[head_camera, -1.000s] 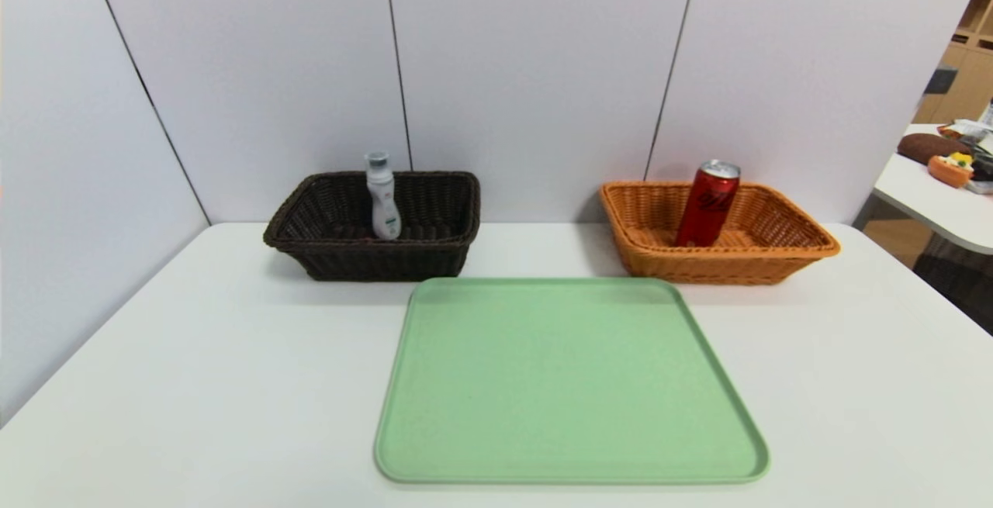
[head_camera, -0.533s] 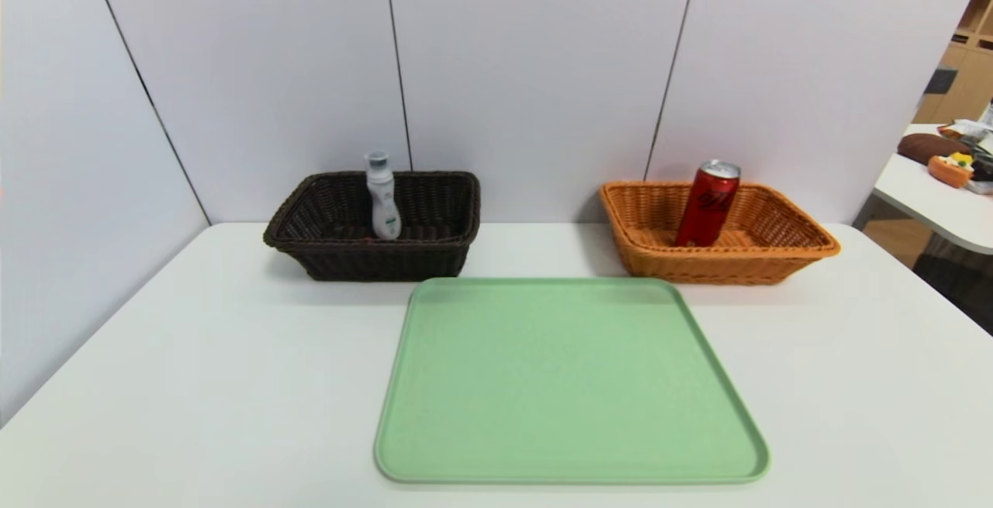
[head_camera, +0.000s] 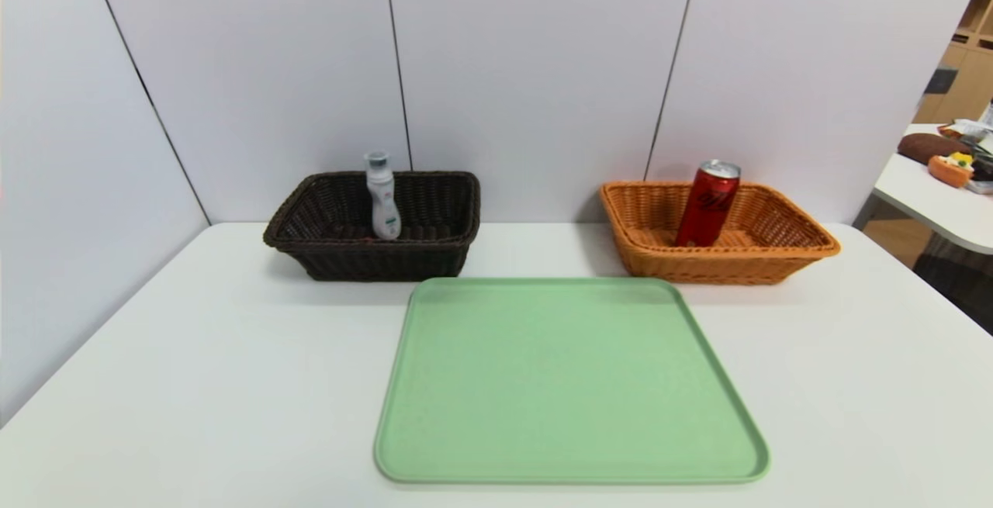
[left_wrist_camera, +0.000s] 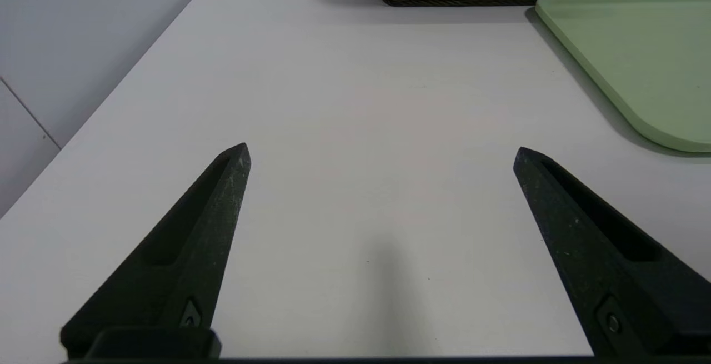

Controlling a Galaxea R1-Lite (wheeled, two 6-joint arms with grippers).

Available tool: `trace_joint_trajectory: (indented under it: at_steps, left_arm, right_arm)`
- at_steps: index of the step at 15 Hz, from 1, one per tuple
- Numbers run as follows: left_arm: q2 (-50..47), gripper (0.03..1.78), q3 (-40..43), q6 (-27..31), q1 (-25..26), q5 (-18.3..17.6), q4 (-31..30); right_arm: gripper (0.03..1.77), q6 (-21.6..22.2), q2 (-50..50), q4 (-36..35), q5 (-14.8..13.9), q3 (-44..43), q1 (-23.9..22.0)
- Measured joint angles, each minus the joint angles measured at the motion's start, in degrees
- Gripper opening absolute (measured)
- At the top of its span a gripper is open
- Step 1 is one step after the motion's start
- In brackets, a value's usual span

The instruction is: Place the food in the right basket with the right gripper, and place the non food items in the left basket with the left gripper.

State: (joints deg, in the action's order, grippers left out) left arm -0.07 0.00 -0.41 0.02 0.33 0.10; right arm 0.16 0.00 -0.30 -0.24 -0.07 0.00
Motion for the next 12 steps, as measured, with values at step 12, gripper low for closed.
trace_joint_trajectory:
  at_steps: [12]
  left_arm:
    - [0.0, 1.69, 0.0, 0.0, 0.0, 0.0, 0.0]
  right_arm:
    - [1.7, 0.3, 0.0, -0.2, 0.0, 0.1, 0.0]
